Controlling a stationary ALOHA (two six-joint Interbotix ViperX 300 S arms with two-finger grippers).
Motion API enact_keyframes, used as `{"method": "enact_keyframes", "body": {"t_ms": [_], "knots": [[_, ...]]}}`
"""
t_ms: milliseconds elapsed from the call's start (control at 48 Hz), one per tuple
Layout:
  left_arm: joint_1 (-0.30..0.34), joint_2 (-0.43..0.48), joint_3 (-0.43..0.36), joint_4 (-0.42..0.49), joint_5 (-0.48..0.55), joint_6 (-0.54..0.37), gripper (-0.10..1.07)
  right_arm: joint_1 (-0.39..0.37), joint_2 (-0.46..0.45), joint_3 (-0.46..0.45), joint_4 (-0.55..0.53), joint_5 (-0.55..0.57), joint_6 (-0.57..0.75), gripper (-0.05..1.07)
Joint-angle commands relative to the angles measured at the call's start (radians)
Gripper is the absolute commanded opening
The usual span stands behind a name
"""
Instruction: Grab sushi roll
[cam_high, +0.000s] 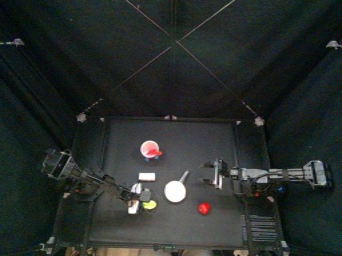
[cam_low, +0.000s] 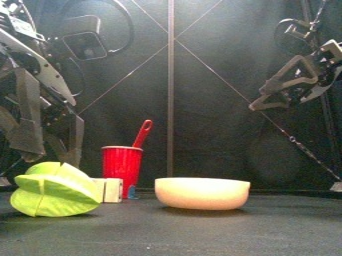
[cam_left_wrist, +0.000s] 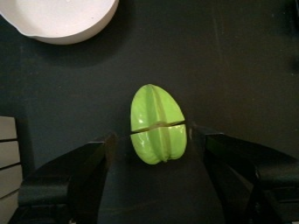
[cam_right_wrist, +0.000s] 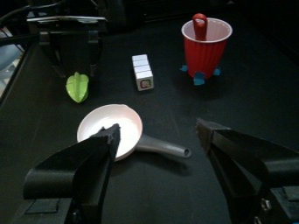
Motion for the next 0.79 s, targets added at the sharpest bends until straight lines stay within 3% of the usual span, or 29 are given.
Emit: {"method": "enact_keyframes", "body": {"t_ms": [0, 479, 771], "knots": [[0.003, -0.023, -0.02, 0.0, -0.003, 0.0, 1.0, -0.003, 0.002, -0.017, 0.002, -0.005, 0.0, 0.99], [0.021, -0.101, -0.031, 0.005, -0.084, 0.0, 1.0, 0.002, 0.002, -0.048, 0.058, 0.018, 0.003, 0.99], [0.103, -0.104, -0.075, 0.0, -0.129, -0.003, 1.0, 0.032, 0.002, -0.058, 0.123, 0.064, 0.003, 0.99]]}}
